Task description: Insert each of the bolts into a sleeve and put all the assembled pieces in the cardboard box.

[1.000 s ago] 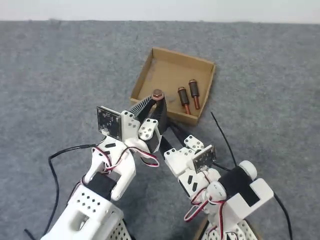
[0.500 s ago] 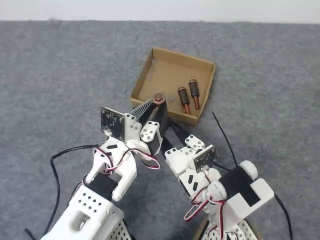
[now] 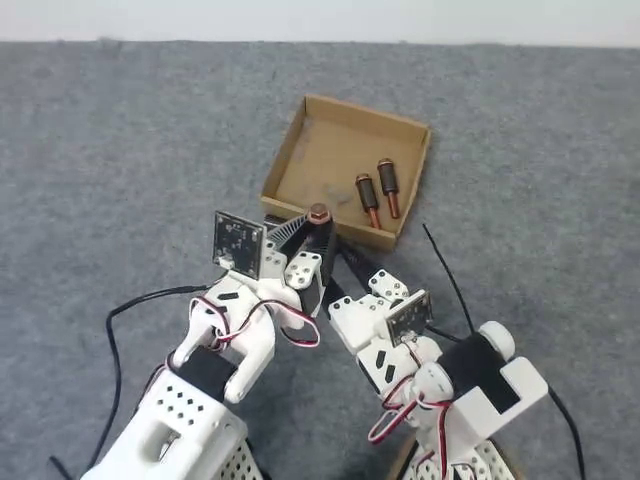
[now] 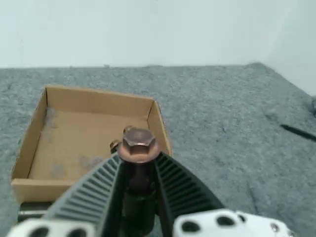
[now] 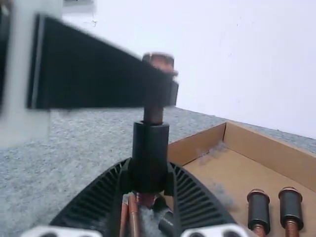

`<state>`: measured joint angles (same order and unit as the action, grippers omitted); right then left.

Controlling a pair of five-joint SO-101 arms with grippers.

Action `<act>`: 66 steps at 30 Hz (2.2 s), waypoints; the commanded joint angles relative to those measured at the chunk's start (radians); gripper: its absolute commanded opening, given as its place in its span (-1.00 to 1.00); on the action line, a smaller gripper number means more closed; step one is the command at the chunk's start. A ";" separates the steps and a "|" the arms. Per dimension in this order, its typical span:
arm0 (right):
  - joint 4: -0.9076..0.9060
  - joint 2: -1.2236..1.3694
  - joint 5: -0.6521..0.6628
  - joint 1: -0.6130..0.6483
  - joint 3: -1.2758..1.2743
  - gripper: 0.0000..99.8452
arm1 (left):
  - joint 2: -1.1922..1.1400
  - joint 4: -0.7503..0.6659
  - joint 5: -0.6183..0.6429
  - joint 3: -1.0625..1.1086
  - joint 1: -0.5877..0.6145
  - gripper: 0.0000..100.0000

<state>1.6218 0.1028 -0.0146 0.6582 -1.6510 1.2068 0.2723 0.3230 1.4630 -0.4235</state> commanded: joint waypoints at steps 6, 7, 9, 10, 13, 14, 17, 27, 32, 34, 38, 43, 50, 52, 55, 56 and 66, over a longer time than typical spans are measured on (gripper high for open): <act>-0.001 -0.007 -0.006 -0.015 -0.020 -0.99 | 0.000 0.061 0.009 -0.005 -0.009 -0.98; -0.001 -0.007 -0.006 -0.015 -0.020 -0.99 | 0.000 0.066 0.009 -0.004 -0.008 -0.98; -0.001 -0.007 -0.006 -0.015 -0.020 -0.99 | 0.000 0.075 0.009 -0.004 -0.008 -0.98; -0.001 -0.007 -0.006 -0.015 -0.020 -0.99 | 0.000 0.075 0.009 -0.004 -0.008 -0.98; -0.001 -0.007 -0.006 -0.015 -0.020 -0.99 | 0.000 0.072 0.009 0.008 -0.006 -0.98; -0.001 -0.007 -0.006 -0.015 -0.020 -0.99 | 0.000 0.071 0.009 0.019 -0.009 -0.98; -0.001 -0.007 -0.006 -0.015 -0.020 -0.99 | 0.000 0.071 0.009 0.042 -0.009 -0.97; -0.001 -0.007 -0.006 -0.015 -0.020 -0.99 | 0.000 0.069 0.009 0.042 -0.003 -0.97; -0.001 -0.007 -0.006 -0.015 -0.020 -0.99 | 0.000 0.074 0.014 0.044 -0.003 -0.77; -0.001 -0.007 -0.006 -0.015 -0.020 -0.99 | 0.000 0.075 0.014 0.056 -0.003 -0.67; -0.016 -0.007 -0.006 -0.015 -0.018 -0.99 | 0.000 0.074 0.014 0.062 -0.003 -0.64; -0.048 -0.010 0.051 -0.015 -0.018 -0.99 | 0.000 0.074 0.014 0.062 -0.003 -0.64; -0.033 -0.008 0.051 -0.015 -0.018 -0.99 | 0.000 0.071 0.011 0.061 0.051 -0.63; -0.033 -0.012 0.051 -0.015 -0.018 -0.99 | 0.000 0.071 0.011 0.061 0.075 -0.63; -0.033 -0.012 0.051 -0.015 -0.018 -0.99 | 0.000 0.071 0.011 0.061 0.075 -0.63; -0.033 -0.012 0.051 -0.015 -0.018 -0.99 | 0.000 0.071 0.011 0.061 0.075 -0.63; -0.033 -0.013 0.051 -0.015 -0.018 -0.99 | 0.002 0.074 0.014 0.044 0.075 -0.64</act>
<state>1.5696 0.1043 0.0161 0.6567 -1.6510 1.2068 0.3383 0.3245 1.5413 -0.3514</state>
